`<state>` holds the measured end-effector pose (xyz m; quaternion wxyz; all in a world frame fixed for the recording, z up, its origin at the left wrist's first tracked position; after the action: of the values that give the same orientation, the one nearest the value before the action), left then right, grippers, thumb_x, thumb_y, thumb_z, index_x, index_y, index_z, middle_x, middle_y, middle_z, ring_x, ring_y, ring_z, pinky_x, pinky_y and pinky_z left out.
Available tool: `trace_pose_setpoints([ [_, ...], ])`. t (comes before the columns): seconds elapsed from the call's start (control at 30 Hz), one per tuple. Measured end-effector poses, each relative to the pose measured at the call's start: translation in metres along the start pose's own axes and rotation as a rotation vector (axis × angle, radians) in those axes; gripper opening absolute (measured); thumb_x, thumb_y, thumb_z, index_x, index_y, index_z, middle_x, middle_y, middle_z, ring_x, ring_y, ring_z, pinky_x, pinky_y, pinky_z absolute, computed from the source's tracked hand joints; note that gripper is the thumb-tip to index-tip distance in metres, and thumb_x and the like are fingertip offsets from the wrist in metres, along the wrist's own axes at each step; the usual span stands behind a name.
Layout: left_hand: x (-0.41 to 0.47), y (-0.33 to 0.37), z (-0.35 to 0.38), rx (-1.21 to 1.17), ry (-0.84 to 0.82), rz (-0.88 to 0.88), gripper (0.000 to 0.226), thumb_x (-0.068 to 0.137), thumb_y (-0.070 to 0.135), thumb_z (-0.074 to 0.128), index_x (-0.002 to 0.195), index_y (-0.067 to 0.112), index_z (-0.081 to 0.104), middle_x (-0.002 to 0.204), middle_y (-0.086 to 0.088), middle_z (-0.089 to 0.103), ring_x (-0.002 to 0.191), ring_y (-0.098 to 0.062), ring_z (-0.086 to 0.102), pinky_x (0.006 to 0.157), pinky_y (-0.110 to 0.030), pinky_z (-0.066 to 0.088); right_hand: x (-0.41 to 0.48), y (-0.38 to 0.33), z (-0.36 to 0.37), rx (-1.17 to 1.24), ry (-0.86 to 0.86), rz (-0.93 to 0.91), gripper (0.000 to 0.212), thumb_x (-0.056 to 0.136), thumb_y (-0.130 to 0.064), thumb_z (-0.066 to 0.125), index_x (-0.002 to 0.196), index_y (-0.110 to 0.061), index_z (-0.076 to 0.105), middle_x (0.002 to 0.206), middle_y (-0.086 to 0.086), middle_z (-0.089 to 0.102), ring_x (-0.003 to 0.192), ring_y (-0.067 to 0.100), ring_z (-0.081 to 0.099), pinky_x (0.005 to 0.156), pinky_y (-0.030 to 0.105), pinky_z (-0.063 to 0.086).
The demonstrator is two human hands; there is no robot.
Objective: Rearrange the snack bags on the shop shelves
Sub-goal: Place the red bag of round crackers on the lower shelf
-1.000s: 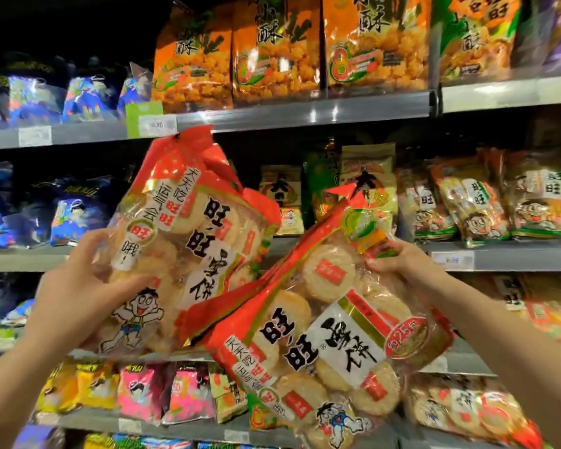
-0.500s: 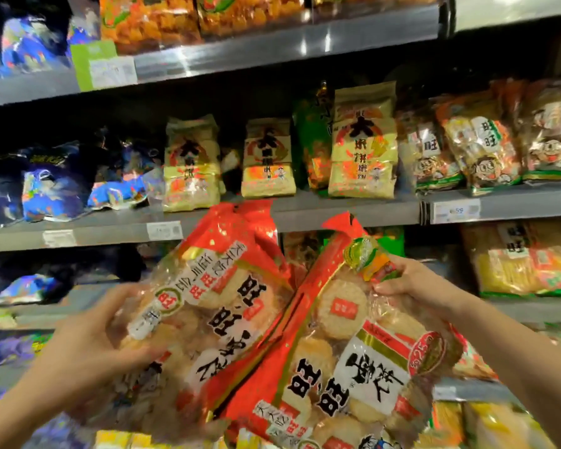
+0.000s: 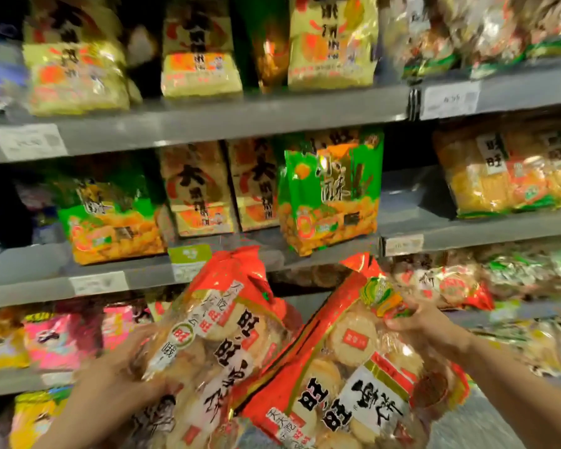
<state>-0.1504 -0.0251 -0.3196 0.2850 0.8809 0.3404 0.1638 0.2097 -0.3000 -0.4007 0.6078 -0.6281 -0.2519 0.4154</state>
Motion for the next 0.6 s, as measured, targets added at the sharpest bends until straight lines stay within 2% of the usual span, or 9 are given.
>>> trace_pose_setpoints([
  [0.07,0.007,0.003,0.023,0.114,-0.010,0.094,0.070,0.034,0.068,0.064,0.088,0.087,0.023,0.048,0.034,0.053,0.049,0.010,0.050,0.051,-0.014,0.038,0.014,0.024,-0.003,-0.024,-0.010,0.000,0.065,0.047,-0.018,0.089,0.107,-0.013,0.064,0.105,0.014,0.071,0.097,0.028,0.067,0.087,0.035,0.052],
  [0.1,0.011,0.000,0.036,0.158,-0.008,0.130,0.077,0.038,0.064,0.072,0.087,0.089,0.019,0.046,0.032,0.050,0.047,0.011,0.047,0.051,-0.009,0.033,0.021,0.036,-0.002,-0.032,-0.023,-0.004,0.064,0.047,-0.019,0.089,0.105,-0.014,0.065,0.103,0.013,0.071,0.095,0.027,0.068,0.084,0.032,0.055],
  [0.17,0.023,-0.017,0.062,0.198,-0.048,0.140,0.078,0.043,0.053,0.084,0.087,0.085,0.028,0.052,0.030,0.046,0.050,0.011,0.044,0.049,-0.007,0.034,0.036,0.059,-0.005,-0.019,-0.030,0.001,0.070,0.039,-0.026,0.093,0.102,-0.011,0.067,0.100,0.014,0.071,0.092,0.026,0.068,0.082,0.030,0.056],
  [0.23,0.037,-0.032,0.083,0.228,-0.095,0.127,0.060,0.044,0.055,0.082,0.086,0.069,0.041,0.061,0.032,0.044,0.055,0.008,0.045,0.053,-0.004,0.036,0.051,0.083,-0.011,0.006,-0.016,0.021,0.072,0.030,-0.028,0.096,0.096,-0.011,0.071,0.099,0.016,0.070,0.092,0.029,0.066,0.087,0.036,0.052],
  [0.33,0.059,-0.050,0.108,0.243,-0.142,0.121,0.062,0.035,0.073,0.058,0.090,0.054,0.038,0.061,0.031,0.045,0.055,0.006,0.045,0.052,-0.005,0.032,0.074,0.108,-0.022,0.051,0.020,0.020,0.066,0.034,-0.027,0.096,0.095,-0.014,0.073,0.104,0.025,0.061,0.098,0.037,0.055,0.100,0.051,0.040],
  [0.4,0.073,-0.059,0.119,0.255,-0.154,0.128,0.068,0.040,0.070,0.065,0.099,0.051,0.037,0.064,0.030,0.046,0.058,0.002,0.046,0.054,-0.004,0.031,0.086,0.114,-0.026,0.036,0.009,0.023,0.062,0.039,-0.025,0.096,0.095,-0.013,0.072,0.102,0.024,0.054,0.095,0.037,0.044,0.091,0.053,0.034],
  [0.43,0.079,-0.061,0.122,0.269,-0.159,0.121,0.067,0.046,0.063,0.074,0.100,0.050,0.036,0.064,0.030,0.047,0.058,0.005,0.045,0.054,-0.005,0.031,0.091,0.115,-0.026,0.029,-0.009,0.026,0.054,0.042,-0.019,0.094,0.092,-0.013,0.073,0.098,0.024,0.055,0.091,0.036,0.045,0.089,0.046,0.034],
  [0.5,0.090,-0.064,0.124,0.262,-0.160,0.128,0.060,0.050,0.054,0.080,0.094,0.050,0.040,0.056,0.027,0.052,0.057,0.007,0.046,0.051,-0.008,0.032,0.096,0.107,-0.025,0.023,-0.032,-0.011,0.039,0.042,-0.005,0.086,0.079,-0.012,0.077,0.083,0.019,0.068,0.075,0.030,0.064,0.078,0.030,0.050],
  [0.6,0.108,-0.068,0.124,0.242,-0.189,0.172,0.059,0.037,0.069,0.068,0.086,0.053,0.040,0.065,0.018,0.063,0.062,0.001,0.055,0.053,-0.015,0.039,0.105,0.098,-0.023,-0.069,-0.042,-0.089,0.060,0.031,-0.026,0.095,0.086,-0.012,0.074,0.083,0.007,0.075,0.076,0.015,0.071,0.065,0.018,0.054],
])
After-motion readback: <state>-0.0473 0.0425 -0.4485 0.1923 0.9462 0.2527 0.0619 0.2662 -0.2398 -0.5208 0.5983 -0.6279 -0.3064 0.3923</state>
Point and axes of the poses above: each hand's wrist, its own x-axis towards the middle knuckle, its own z-axis out of the palm, y = z × x, the point moved 2 cm from there along x, towards the middle knuckle
